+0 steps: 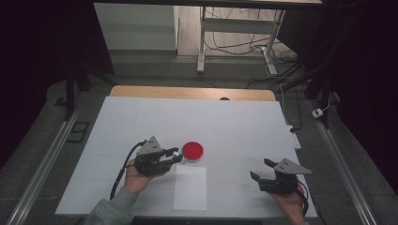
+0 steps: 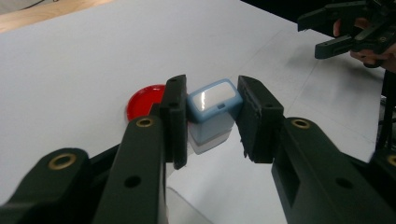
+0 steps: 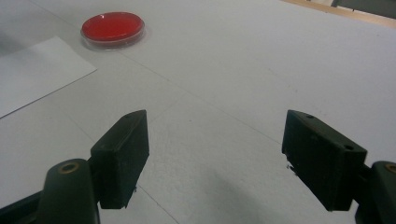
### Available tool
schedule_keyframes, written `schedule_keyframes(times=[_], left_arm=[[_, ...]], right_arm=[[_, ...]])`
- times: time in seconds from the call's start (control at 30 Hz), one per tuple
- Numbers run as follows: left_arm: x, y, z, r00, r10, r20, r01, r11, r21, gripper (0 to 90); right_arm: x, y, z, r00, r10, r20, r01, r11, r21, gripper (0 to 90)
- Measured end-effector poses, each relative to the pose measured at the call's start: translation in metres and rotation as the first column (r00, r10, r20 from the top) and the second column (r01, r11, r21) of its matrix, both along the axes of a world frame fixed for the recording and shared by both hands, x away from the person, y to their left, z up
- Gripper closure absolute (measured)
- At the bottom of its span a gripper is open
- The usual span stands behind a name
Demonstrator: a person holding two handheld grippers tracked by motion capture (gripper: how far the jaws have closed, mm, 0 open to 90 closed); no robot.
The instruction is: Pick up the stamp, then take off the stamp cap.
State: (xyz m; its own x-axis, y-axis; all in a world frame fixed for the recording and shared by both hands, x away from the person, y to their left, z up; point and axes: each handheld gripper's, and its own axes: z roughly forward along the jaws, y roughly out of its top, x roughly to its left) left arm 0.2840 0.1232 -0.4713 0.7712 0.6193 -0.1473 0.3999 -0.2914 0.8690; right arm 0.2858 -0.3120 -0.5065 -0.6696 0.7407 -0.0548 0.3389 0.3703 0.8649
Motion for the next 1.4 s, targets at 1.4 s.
schedule_keyframes(times=[1.4], left_arm=[[0.002, -0.020, -0.002, 0.9996, -0.028, 0.000, 0.028, 0.9996, 0.001, 65.3]], right_arm=[[-0.002, 0.000, 0.002, 0.9999, 0.006, 0.011, -0.006, 1.0000, 0.001, 22.9]])
